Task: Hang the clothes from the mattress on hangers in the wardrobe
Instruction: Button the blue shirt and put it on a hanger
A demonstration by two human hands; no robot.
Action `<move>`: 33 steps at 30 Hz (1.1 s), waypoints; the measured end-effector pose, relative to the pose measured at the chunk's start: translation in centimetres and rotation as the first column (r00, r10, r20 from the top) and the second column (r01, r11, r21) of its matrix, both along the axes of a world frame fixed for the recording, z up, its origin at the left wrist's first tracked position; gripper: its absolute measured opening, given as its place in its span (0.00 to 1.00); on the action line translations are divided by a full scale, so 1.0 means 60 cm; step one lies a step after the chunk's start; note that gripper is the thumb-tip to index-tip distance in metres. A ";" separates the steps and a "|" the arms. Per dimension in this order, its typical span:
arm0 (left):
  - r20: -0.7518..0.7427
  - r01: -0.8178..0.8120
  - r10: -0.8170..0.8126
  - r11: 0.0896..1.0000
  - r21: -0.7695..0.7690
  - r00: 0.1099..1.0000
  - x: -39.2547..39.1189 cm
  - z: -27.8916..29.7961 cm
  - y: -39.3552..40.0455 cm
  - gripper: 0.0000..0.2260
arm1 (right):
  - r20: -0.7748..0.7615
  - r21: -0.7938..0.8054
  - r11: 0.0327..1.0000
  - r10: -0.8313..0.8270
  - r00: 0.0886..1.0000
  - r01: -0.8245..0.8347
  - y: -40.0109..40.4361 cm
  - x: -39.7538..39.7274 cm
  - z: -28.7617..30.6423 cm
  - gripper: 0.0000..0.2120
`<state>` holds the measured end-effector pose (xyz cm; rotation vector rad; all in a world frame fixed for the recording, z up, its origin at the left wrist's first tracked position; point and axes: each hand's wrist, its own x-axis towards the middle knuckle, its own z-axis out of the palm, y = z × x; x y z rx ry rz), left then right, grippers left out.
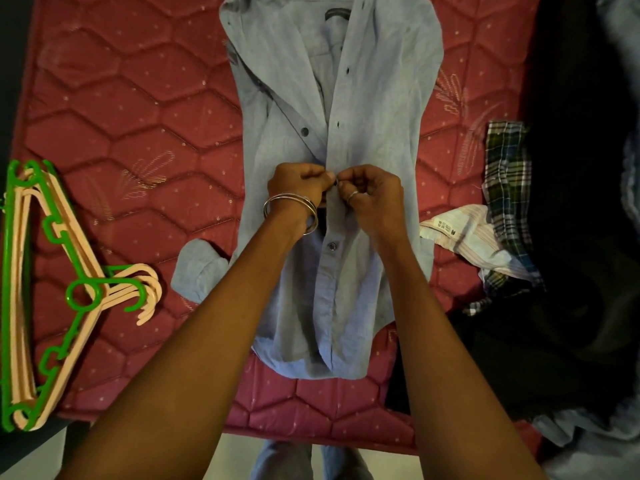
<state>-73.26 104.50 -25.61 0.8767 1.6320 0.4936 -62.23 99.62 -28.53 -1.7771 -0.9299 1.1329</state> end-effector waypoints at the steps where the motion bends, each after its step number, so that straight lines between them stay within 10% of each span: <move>1: 0.003 -0.006 0.006 1.000 0.007 1.000 0.000 0.001 0.000 0.07 | -0.021 -0.010 1.000 -0.005 1.000 0.005 0.001 0.000 -0.001 0.05; 14: 0.072 -0.057 0.058 0.998 -0.022 0.996 0.000 -0.008 0.001 0.12 | 0.009 0.023 1.000 0.017 1.000 -0.017 -0.005 0.000 -0.003 0.05; 25: -0.013 0.074 -0.073 0.988 0.139 0.997 0.007 -0.032 -0.007 0.23 | -0.277 -0.022 0.999 -0.046 0.960 0.042 -0.010 -0.003 0.005 0.07; 33: -0.107 0.225 -0.205 0.944 0.241 0.973 0.000 -0.039 -0.011 0.28 | 0.456 0.140 0.958 0.162 0.875 -0.250 -0.012 -0.015 0.008 0.14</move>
